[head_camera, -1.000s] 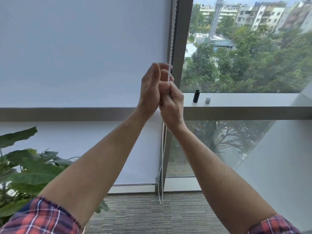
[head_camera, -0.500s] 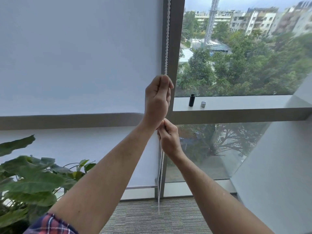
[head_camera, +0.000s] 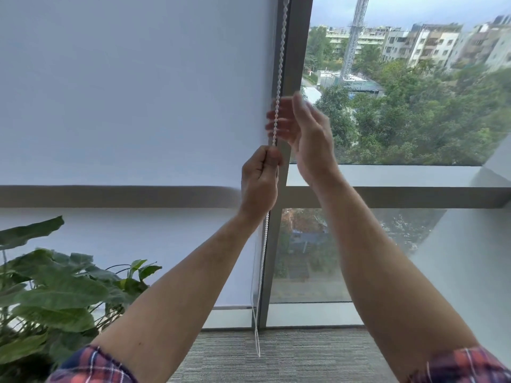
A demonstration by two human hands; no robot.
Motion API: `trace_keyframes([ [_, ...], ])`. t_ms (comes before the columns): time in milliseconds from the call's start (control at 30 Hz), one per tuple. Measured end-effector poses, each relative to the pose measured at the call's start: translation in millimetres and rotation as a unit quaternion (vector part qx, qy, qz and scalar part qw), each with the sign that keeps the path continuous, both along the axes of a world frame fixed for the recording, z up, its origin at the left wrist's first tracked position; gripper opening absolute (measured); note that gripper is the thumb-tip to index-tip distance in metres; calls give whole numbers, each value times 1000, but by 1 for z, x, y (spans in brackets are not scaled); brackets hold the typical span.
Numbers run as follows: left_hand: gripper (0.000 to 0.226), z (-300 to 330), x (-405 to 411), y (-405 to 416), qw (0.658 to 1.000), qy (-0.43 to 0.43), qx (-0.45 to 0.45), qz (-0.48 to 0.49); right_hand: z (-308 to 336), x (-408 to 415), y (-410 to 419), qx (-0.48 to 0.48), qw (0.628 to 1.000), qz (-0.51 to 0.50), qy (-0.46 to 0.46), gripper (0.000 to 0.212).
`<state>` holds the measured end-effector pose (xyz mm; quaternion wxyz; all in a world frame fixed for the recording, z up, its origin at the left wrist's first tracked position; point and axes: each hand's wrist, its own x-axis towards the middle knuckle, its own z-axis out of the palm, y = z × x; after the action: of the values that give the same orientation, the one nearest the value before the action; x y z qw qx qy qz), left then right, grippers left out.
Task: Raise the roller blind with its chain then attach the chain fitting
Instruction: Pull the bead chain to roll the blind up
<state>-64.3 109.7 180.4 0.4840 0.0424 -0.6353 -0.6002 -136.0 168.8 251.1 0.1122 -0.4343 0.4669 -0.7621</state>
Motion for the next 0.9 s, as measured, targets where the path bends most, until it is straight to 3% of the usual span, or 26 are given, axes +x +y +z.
trace_keyframes([
  [133, 36, -29, 5, 1, 999, -32, 15, -18, 32, 11, -4, -10, 998, 52, 26, 31],
  [267, 36, -35, 7, 2, 999, -41, 9, -17, 25, 30, -17, -28, 999, -19, 6, 34],
  [400, 35, -39, 10, 1, 999, -29, -5, -26, 18, 39, -22, -76, 993, -70, 50, 35],
  [600, 38, -44, 17, -13, 992, -72, -61, -85, -11, 37, -16, -65, 987, -121, 83, 35],
  [733, 41, -24, 17, -28, 997, -46, -23, -55, -24, 36, -15, -47, 986, -136, 86, 35],
  [833, 59, 14, 14, -33, 998, -15, -47, -37, -38, 36, -17, -23, 986, -142, 86, 36],
  [900, 57, 45, 14, -33, 997, 6, -66, -41, -52, 35, -17, 5, 986, -140, 87, 35],
])
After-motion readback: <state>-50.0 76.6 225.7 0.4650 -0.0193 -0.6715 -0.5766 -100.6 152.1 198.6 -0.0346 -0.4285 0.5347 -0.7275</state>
